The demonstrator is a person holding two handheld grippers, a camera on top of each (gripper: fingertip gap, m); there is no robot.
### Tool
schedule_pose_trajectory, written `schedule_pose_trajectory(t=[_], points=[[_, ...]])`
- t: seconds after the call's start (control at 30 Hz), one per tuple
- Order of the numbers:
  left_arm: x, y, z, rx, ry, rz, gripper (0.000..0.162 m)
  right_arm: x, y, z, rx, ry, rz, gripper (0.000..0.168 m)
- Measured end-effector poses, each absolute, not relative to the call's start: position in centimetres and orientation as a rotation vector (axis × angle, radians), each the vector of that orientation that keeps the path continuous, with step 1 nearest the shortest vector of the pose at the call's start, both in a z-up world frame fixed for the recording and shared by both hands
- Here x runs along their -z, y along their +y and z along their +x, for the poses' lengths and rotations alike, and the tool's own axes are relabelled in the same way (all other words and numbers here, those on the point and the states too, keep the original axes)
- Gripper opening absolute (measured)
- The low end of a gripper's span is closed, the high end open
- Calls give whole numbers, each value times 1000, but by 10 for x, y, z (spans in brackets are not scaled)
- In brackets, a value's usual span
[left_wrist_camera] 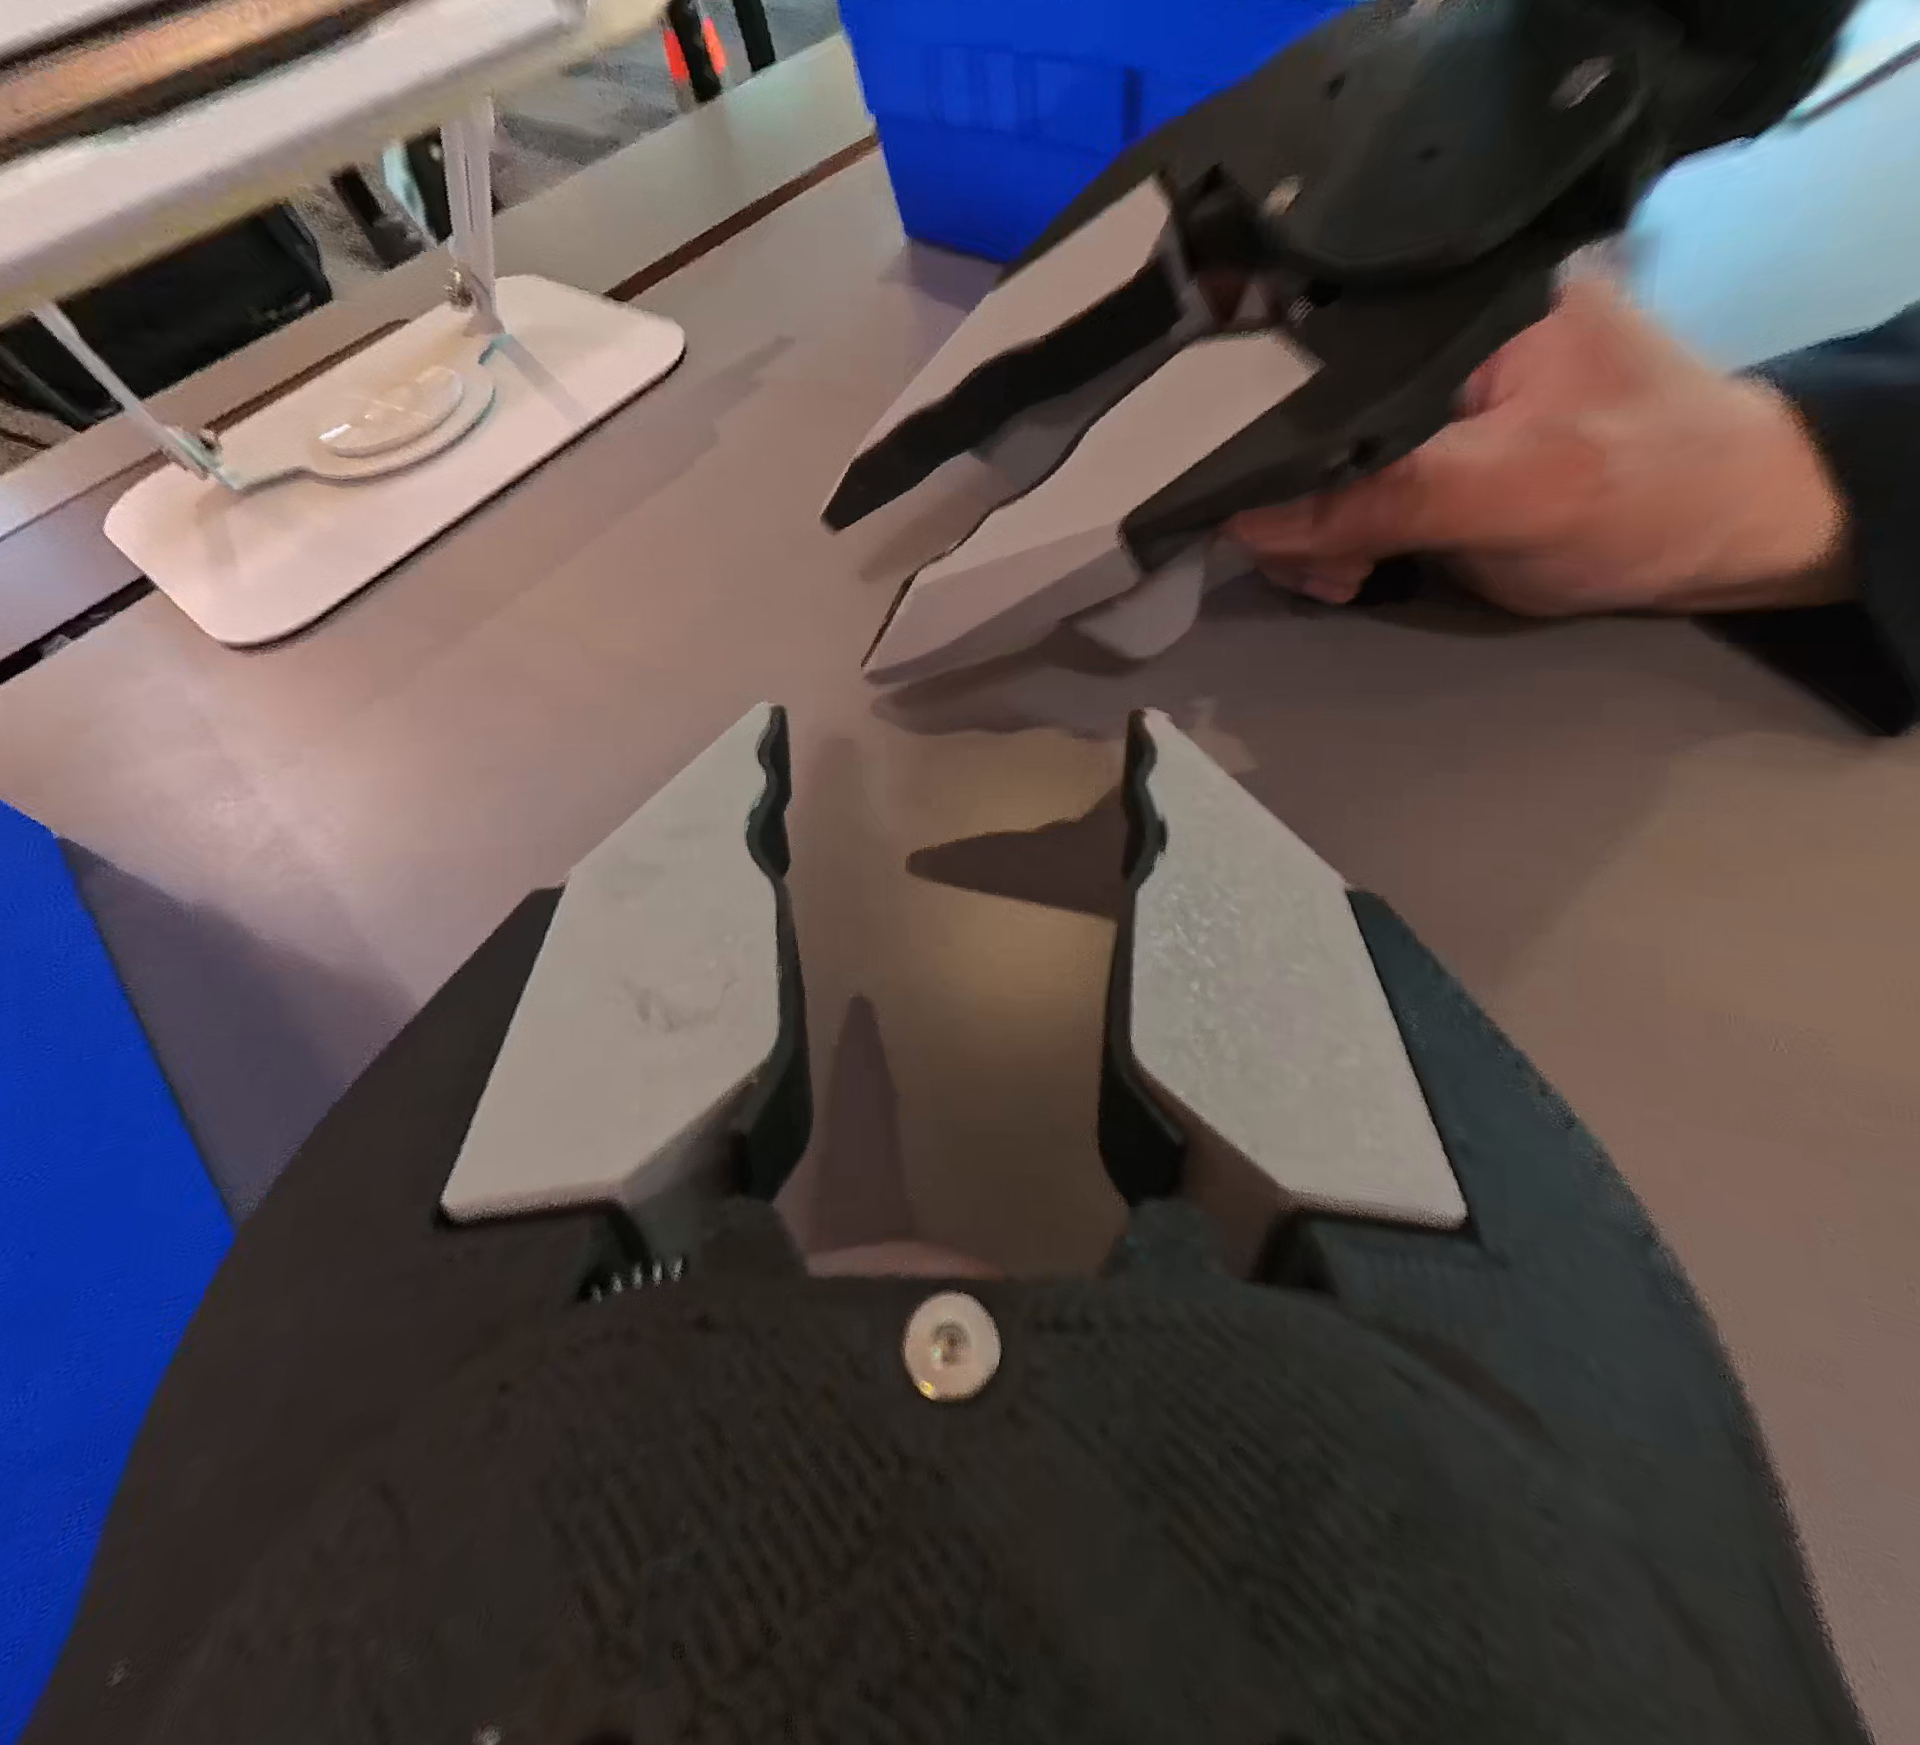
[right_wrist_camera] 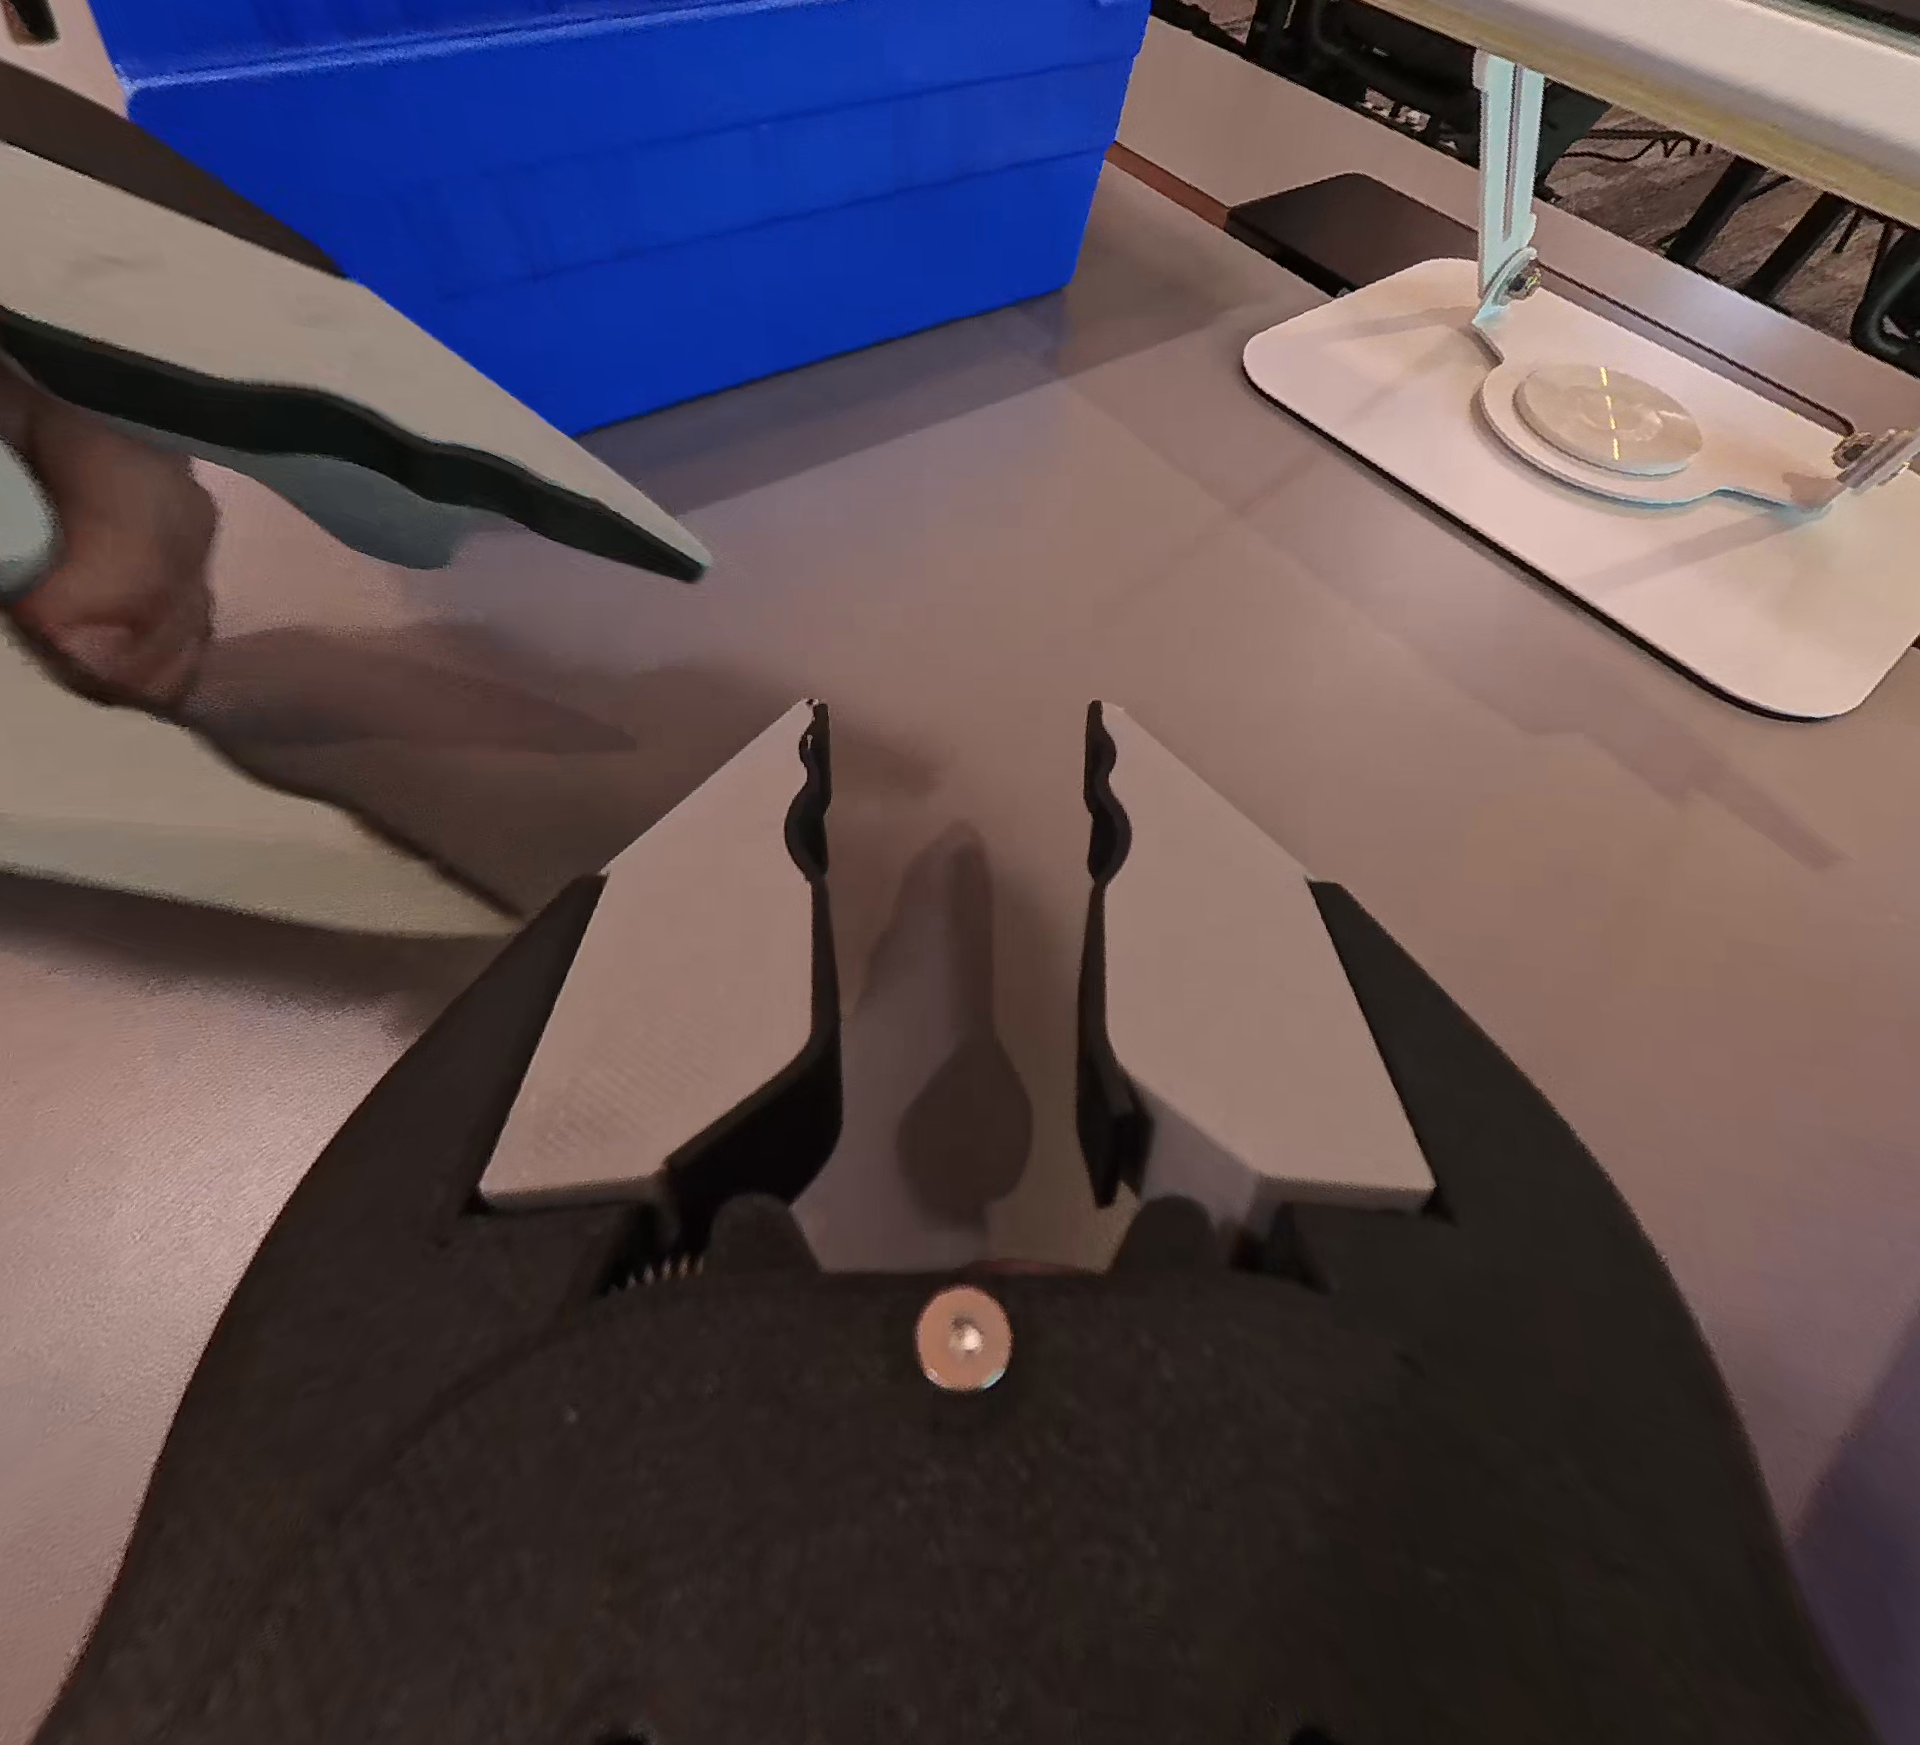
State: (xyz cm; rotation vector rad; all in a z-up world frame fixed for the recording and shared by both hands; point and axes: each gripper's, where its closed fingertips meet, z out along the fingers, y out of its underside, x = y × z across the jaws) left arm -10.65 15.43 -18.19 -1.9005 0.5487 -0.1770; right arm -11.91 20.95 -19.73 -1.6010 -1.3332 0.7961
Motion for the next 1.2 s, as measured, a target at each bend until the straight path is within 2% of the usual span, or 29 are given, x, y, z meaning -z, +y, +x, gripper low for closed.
schedule_pose_trajectory(t=[0.1,0.17,0.27,0.37,0.5,0.63,0.77,0.9,0.93,0.97,1.2], points=[[141,132,-97,260,543,-1794,54,197,207,-118,-771,-1349,-1572,47],[113,124,-110,246,544,-1771,54,197,206,-118,-730,-1360,-1553,47],[72,124,-162,103,565,-1767,45,198,204,-119,-678,-1378,-1525,47],[59,136,-233,41,526,-1910,44,199,201,-120,-654,-1398,-1505,47],[101,167,-337,-137,440,-2234,51,198,201,-120,-650,-1397,-1495,46],[166,190,-393,-192,380,-2472,44,197,202,-120,-669,-1387,-1503,46],[208,207,-412,-203,379,-2597,35,195,201,-119,-688,-1381,-1496,46],[236,215,-428,-270,394,-2716,26,197,200,-120,-709,-1397,-1505,44],[241,216,-433,-307,395,-2729,12,197,200,-120,-719,-1400,-1510,44],[242,219,-434,-303,413,-2718,8,197,200,-120,-730,-1397,-1513,44],[242,219,-433,-251,423,-2729,8,195,202,-120,-822,-1375,-1548,43]])
